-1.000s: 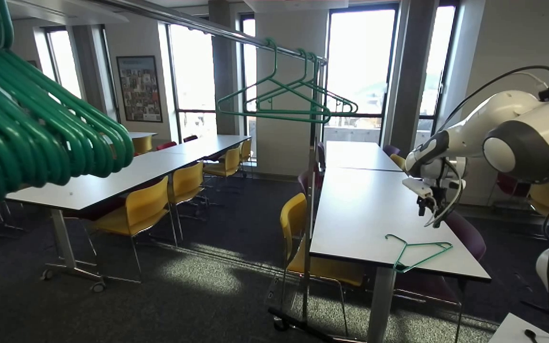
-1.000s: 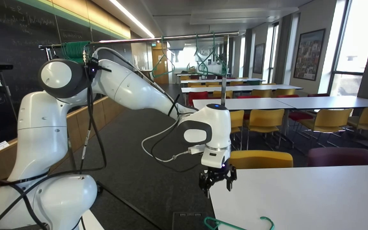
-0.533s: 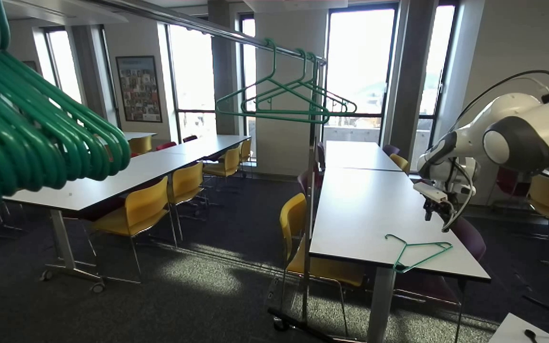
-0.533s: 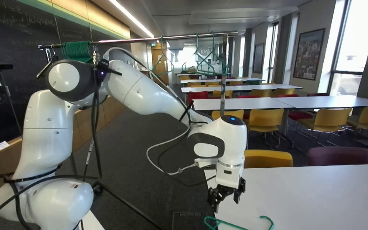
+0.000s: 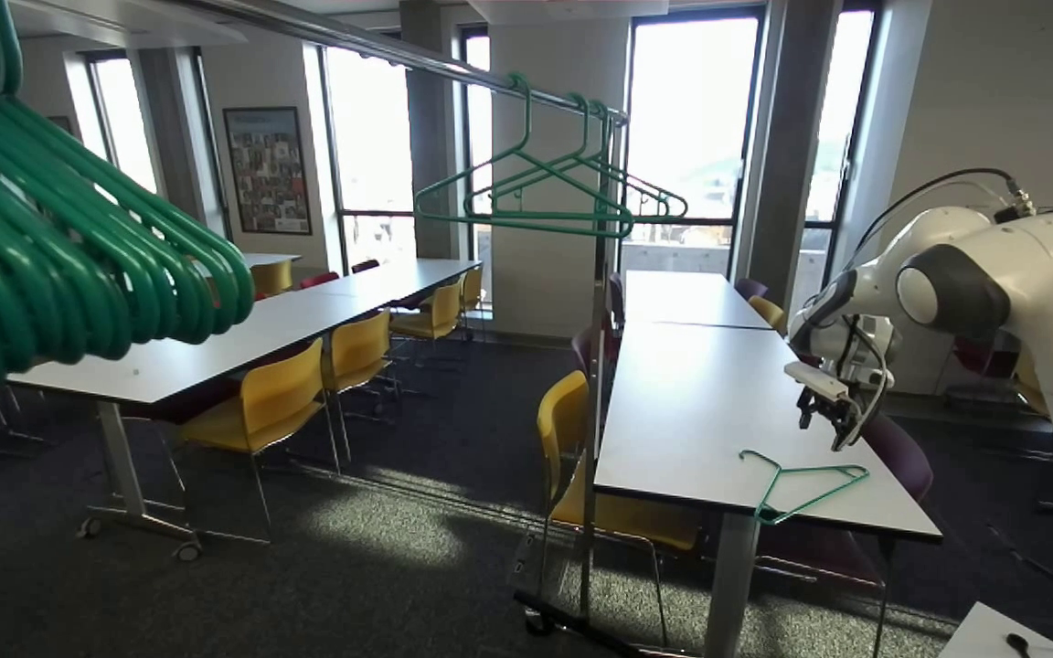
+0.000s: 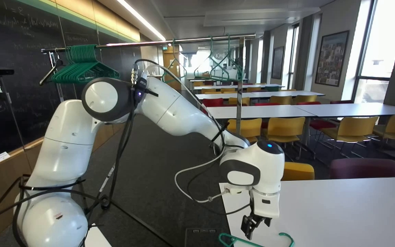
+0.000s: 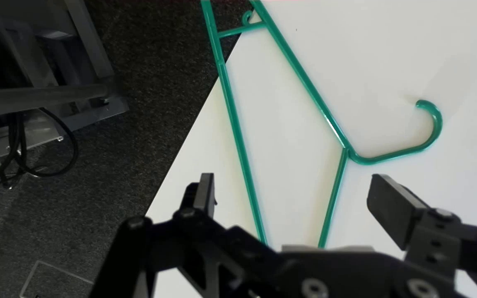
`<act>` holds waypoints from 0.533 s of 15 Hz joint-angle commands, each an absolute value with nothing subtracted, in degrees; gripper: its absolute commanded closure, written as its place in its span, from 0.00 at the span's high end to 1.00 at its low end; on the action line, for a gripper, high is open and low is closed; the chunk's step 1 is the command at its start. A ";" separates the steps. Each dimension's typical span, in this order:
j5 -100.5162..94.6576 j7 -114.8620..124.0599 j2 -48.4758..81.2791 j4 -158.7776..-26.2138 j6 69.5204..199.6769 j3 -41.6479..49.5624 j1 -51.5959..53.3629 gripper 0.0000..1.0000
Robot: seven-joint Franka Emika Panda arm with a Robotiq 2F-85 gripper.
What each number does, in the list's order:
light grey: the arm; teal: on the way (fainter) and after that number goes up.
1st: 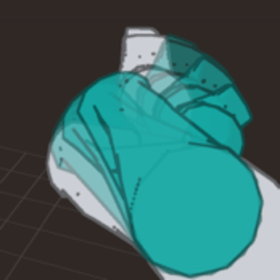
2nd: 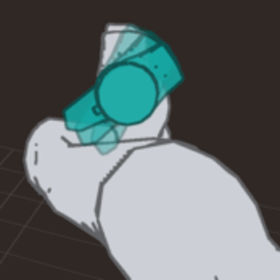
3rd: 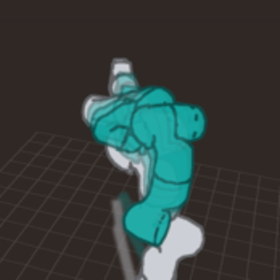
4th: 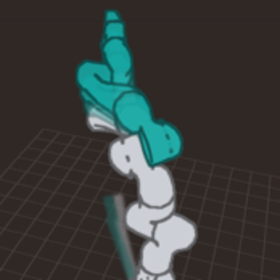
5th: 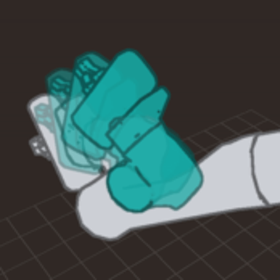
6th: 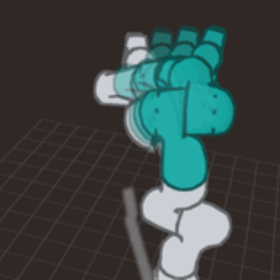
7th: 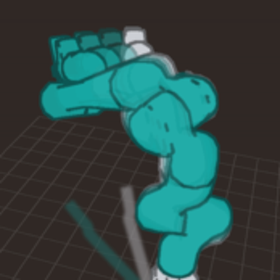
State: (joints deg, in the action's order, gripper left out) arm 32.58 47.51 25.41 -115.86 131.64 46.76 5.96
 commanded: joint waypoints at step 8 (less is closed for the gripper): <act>26.11 50.82 21.94 -115.99 133.70 37.69 -2.04 1.00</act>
State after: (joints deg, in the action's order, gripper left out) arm 29.93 48.91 24.45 -115.82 132.26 43.41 3.24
